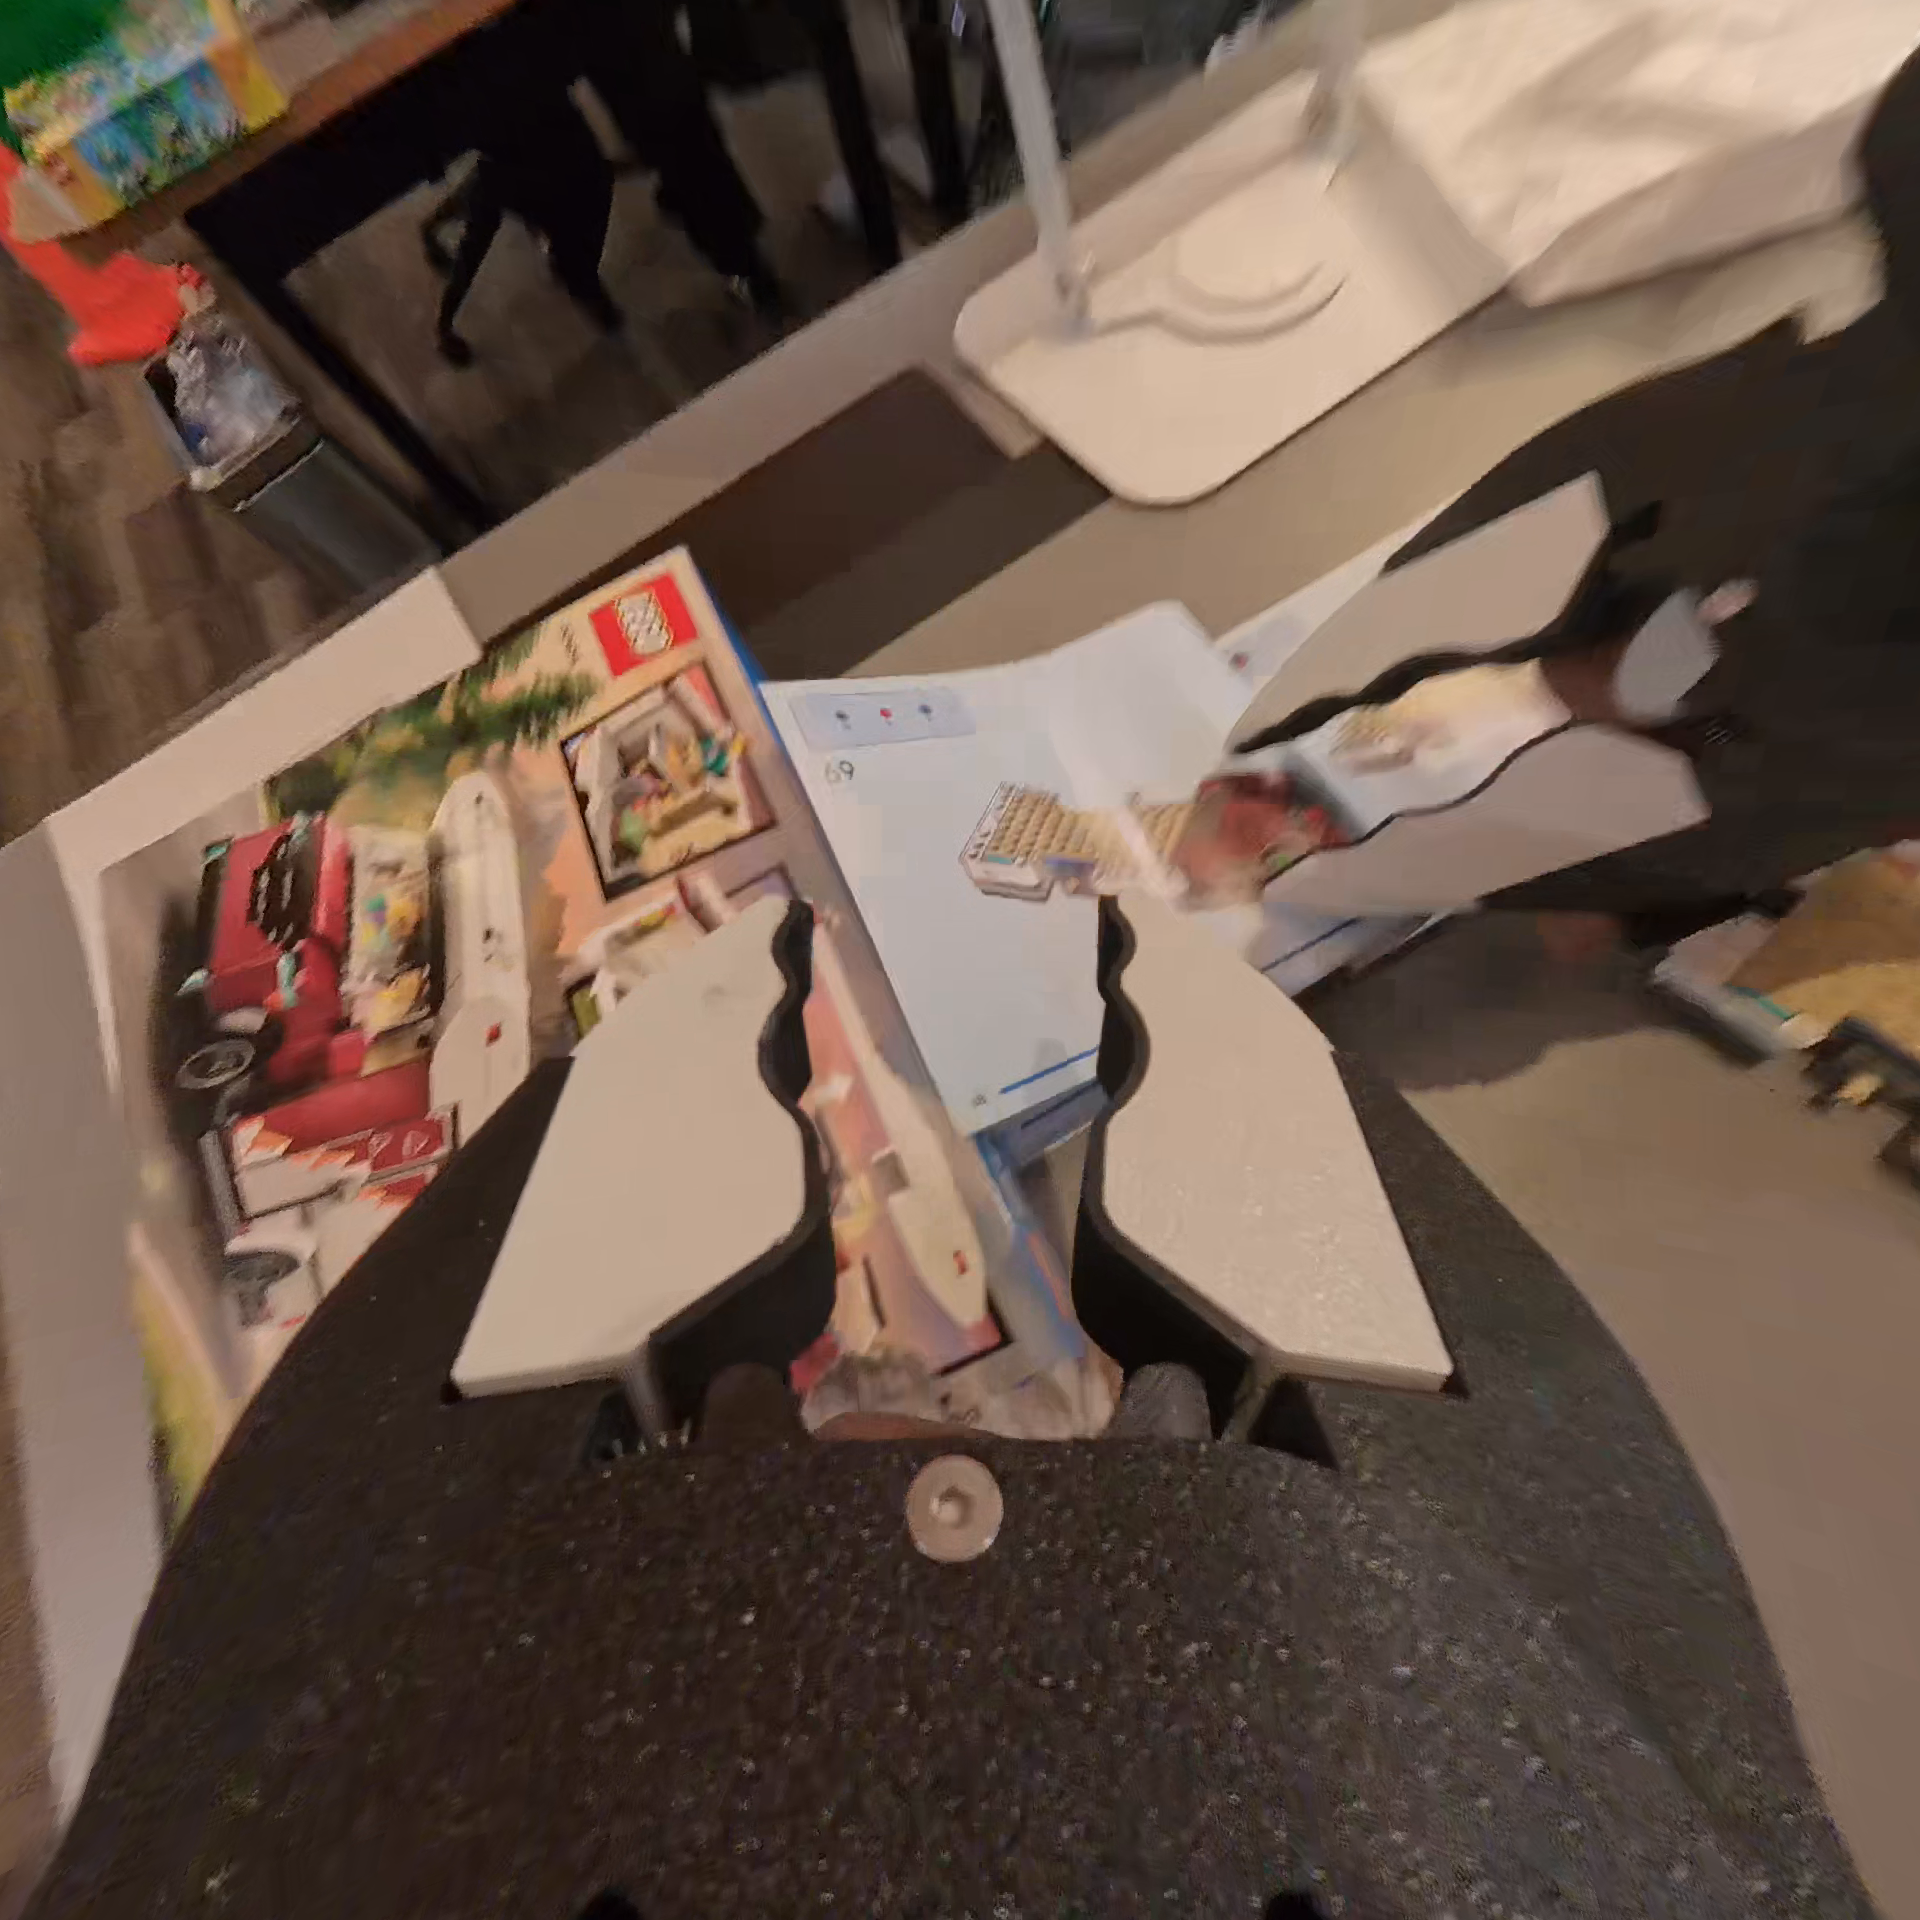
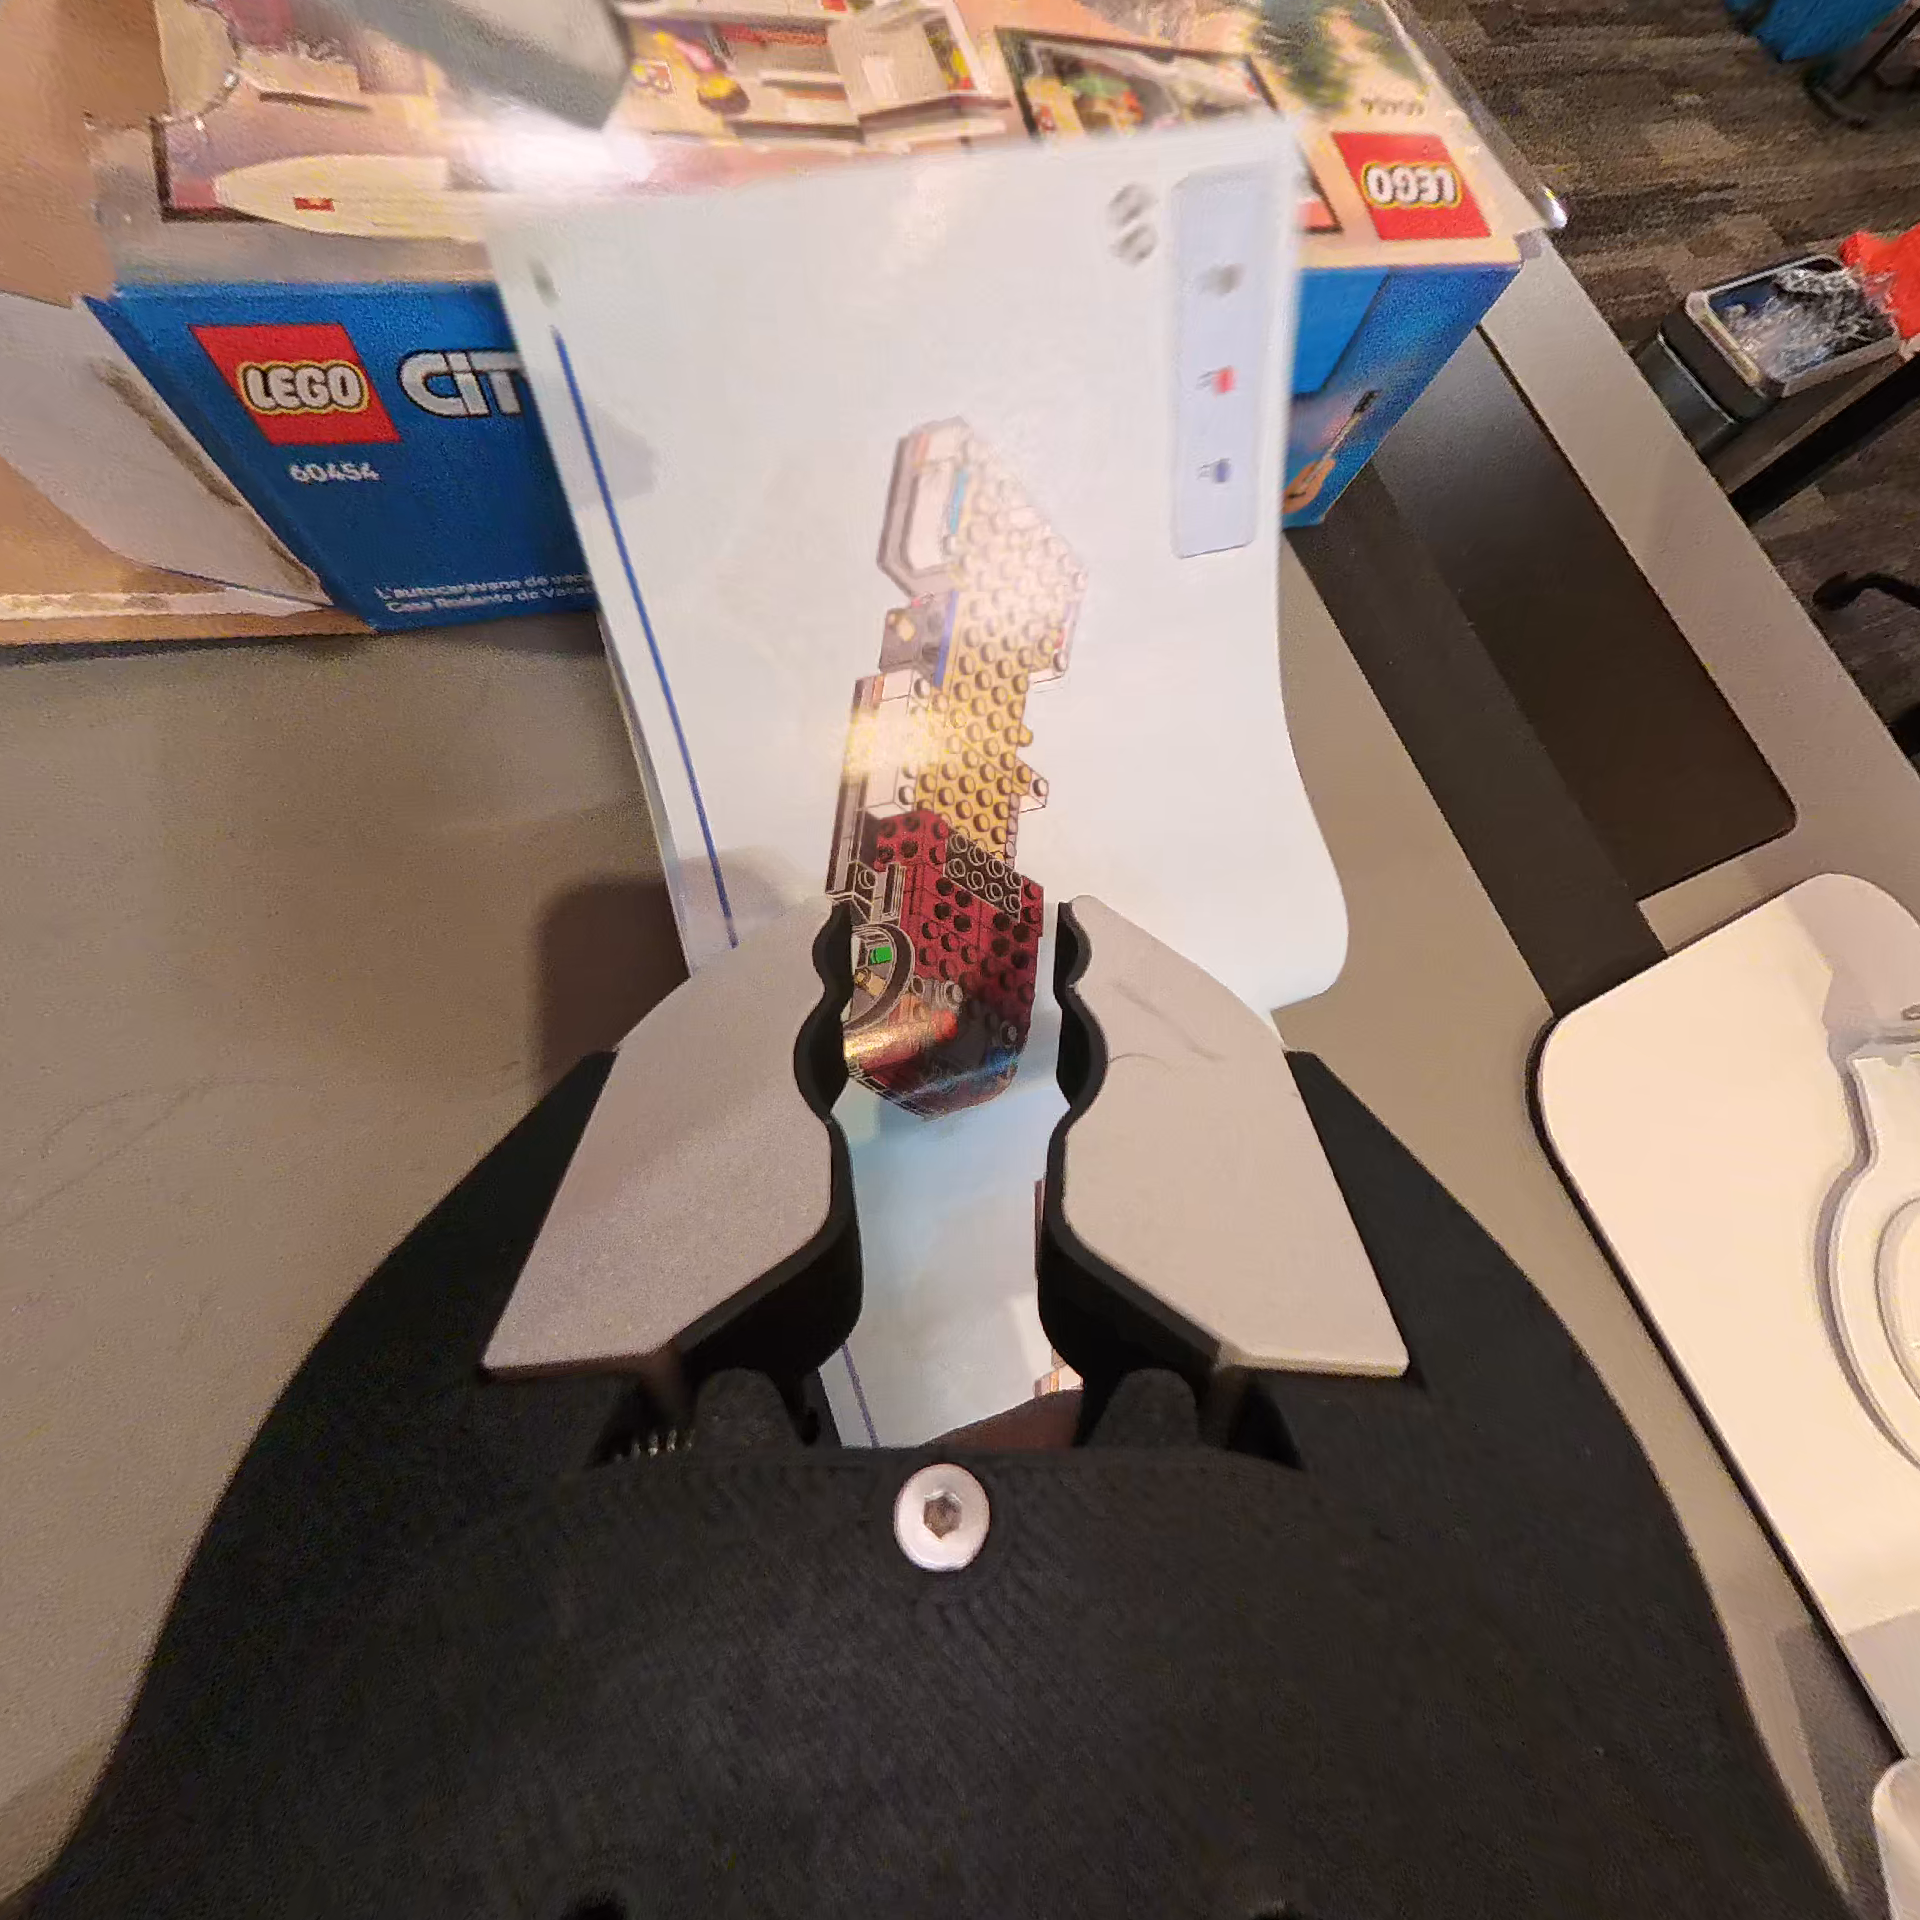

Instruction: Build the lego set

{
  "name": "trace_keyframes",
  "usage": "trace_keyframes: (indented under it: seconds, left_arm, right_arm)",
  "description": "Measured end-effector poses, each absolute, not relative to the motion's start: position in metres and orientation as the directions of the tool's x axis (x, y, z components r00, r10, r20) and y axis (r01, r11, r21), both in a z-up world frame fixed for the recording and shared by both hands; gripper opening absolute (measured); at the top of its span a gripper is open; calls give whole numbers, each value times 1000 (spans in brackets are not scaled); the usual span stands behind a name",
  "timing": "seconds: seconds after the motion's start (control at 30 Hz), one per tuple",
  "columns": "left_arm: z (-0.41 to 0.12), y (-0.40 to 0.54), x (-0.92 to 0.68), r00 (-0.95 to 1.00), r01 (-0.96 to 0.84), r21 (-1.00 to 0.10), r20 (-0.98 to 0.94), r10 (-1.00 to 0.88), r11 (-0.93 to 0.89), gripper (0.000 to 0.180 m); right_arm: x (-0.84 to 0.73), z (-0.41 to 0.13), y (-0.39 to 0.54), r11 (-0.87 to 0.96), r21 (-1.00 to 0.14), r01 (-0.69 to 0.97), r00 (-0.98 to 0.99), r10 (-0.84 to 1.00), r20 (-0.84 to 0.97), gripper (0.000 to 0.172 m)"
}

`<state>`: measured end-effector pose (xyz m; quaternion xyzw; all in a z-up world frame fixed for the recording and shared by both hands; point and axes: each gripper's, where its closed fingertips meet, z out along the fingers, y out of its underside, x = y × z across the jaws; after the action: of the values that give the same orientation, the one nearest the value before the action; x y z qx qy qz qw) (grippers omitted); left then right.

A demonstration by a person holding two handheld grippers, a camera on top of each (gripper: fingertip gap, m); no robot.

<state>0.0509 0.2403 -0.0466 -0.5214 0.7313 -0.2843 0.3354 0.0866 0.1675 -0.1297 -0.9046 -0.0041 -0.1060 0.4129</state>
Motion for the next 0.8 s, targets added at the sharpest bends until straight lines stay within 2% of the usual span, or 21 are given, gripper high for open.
trace_keyframes:
  seconds: [0.2, 0.43, 0.53, 0.7, 0.73, 0.8]
  left_arm:
    - [-86, 274, 23, -219, -763, -506, -384, -897, 403, 77]
    - [-87, 277, -24, -113, -795, -500, -434, -894, 343, 77]
    - [-98, 266, -44, -124, -792, -529, -351, -928, 306, 65]
    - [-138, 260, -60, -172, -831, -485, -240, -955, 272, 60]
    - [-143, 257, -58, -187, -826, -493, -218, -958, 274, 55]
    - [-149, 248, -51, -214, -810, -524, -154, -965, 263, 33]
  right_arm:
    - [86, -129, 166, -659, -747, 90, 978, -81, 190, 38]
    - [84, -131, 164, -662, -743, 94, 981, -67, 184, 38]
    - [84, -131, 164, -660, -747, 86, 982, -68, 174, 38]
    - [85, -131, 164, -661, -746, 84, 982, -73, 175, 38]
    - [85, -131, 164, -661, -746, 85, 982, -73, 177, 38]
    - [85, -132, 164, -664, -743, 88, 981, -72, 181, 38]
